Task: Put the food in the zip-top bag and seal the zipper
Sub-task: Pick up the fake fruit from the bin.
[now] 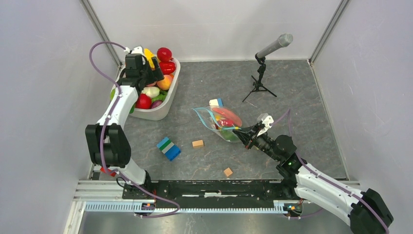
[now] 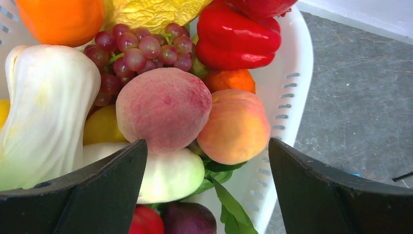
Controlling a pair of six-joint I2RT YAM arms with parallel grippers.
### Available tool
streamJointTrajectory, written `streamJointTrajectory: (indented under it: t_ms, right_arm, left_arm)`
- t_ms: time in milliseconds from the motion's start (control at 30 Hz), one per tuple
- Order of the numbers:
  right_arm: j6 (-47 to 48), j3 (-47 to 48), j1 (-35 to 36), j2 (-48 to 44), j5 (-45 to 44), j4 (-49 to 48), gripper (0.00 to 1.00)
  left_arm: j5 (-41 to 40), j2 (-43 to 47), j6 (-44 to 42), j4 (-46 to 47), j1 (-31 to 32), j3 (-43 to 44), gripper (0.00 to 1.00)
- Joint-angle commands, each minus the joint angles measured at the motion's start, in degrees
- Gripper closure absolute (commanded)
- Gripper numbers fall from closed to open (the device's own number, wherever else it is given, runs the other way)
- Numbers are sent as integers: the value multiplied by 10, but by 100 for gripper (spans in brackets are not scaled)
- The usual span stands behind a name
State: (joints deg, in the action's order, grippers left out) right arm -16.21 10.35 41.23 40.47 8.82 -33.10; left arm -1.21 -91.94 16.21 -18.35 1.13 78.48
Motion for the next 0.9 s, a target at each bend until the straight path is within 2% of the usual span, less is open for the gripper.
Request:
streamJointTrajectory:
  t_ms: [0, 300, 667, 767, 867]
  right_arm:
    - [-15, -6, -2, 7, 16, -49, 100]
    - [-20, -8, -1, 12, 19, -55, 100]
    - [-26, -10, -1, 10, 27, -71, 100]
    - [-17, 2, -1, 14, 33, -51, 100]
    - [-19, 2, -1, 10, 30, -47, 100]
  left_arm:
    - [-39, -24, -32, 26, 1, 36, 0]
    - [-78, -39, -81, 38, 1, 45, 0]
    - [-112, -88, -83, 19, 1, 42, 1]
    - [-110, -92, -74, 17, 1, 37, 11]
    - [-96, -93, -68, 12, 1, 40, 27]
